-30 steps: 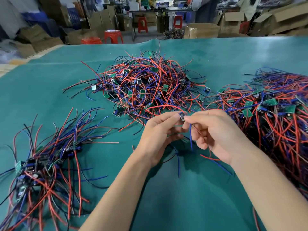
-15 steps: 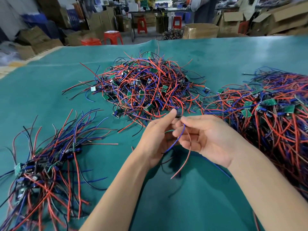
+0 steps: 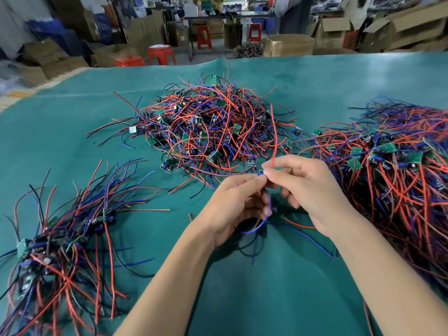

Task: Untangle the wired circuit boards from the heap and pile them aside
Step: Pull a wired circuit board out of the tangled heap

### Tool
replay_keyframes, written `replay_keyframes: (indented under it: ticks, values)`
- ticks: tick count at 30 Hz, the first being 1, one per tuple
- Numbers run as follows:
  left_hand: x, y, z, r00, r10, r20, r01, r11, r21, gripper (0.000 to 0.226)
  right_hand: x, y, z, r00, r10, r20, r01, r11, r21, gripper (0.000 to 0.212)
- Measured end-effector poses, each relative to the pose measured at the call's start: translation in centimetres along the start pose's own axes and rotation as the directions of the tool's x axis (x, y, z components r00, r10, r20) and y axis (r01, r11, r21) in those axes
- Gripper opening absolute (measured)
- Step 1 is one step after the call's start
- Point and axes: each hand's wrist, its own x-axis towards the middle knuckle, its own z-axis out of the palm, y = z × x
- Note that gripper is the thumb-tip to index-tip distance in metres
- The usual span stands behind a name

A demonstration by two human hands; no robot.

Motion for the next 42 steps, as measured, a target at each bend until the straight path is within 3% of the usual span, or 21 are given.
replay_keyframes:
  ticks: [4, 8, 14, 18, 20, 23, 25, 26, 31, 35, 38, 42]
  values:
    - [-0.1, -0.2, 0.0, 0.998, 0.017, 0.065, -0.019, 0.999, 0.035, 0.021, 0.1, 0.1, -0.6, 1.0, 0.016, -0.007, -0.016, 1.0, 0.019, 0.007]
    - [-0.1, -0.2, -0.1, 0.992, 0.024, 0.12, -0.033, 0.997, 0.069, 0.022, 0.4, 0.3, -0.3, 0.975, -0.003, -0.221, 0.02, 0.997, 0.076, 0.012]
    - [-0.4, -0.2, 0.5, 0.983, 0.001, 0.185, -0.027, 0.99, 0.139, 0.024, 1.3, 0.4, -2.7, 0.818, -0.062, -0.572, 0.167, 0.977, 0.132, 0.019]
    - [-0.3, -0.1, 0.4, 0.989, 0.016, 0.145, -0.034, 0.991, 0.126, 0.025, 1.7, 0.3, -3.2, 0.7, 0.032, -0.714, 0.249, 0.925, 0.286, 0.022]
    - [-0.2, -0.1, 0.4, 0.996, 0.036, 0.085, -0.042, 0.997, 0.067, 0.025, 1.6, 0.3, -2.4, 0.778, 0.092, -0.622, 0.158, 0.929, 0.335, 0.024]
    - [0.0, -0.1, 0.4, 0.998, 0.062, 0.02, -0.062, 0.998, -0.01, 0.025, 0.7, 0.6, 0.0, 0.978, 0.099, -0.184, -0.06, 0.976, 0.209, 0.033]
    - [-0.1, 0.0, 0.3, 0.998, 0.066, 0.021, -0.066, 0.998, 0.006, 0.027, 0.0, 0.6, 1.2, 0.995, 0.055, 0.086, -0.064, 0.992, 0.106, 0.03]
    - [-0.1, 0.0, 0.3, 0.998, 0.061, 0.026, -0.062, 0.998, 0.022, 0.028, -0.1, 0.6, 1.3, 0.992, 0.03, 0.121, -0.041, 0.995, 0.09, 0.027]
    - [-0.1, -0.2, 0.6, 0.999, 0.045, 0.002, -0.045, 0.993, 0.109, 0.024, 0.1, 0.2, 0.2, 0.999, -0.032, -0.031, 0.035, 0.996, 0.087, 0.021]
    - [-0.1, -0.2, 0.5, 0.998, 0.058, -0.017, -0.055, 0.99, 0.132, 0.025, 0.2, 0.4, 0.2, 0.995, -0.089, -0.055, 0.094, 0.99, 0.103, 0.01]
    - [-0.1, -0.1, 0.5, 0.998, 0.06, -0.012, -0.058, 0.992, 0.109, 0.029, 0.5, 0.7, 0.2, 0.987, -0.089, -0.136, 0.1, 0.992, 0.077, 0.016]
    - [-0.1, -0.1, 0.5, 0.994, 0.098, -0.043, -0.091, 0.988, 0.128, 0.031, 0.2, 0.5, 0.7, 0.996, -0.077, -0.039, 0.082, 0.989, 0.126, 0.018]
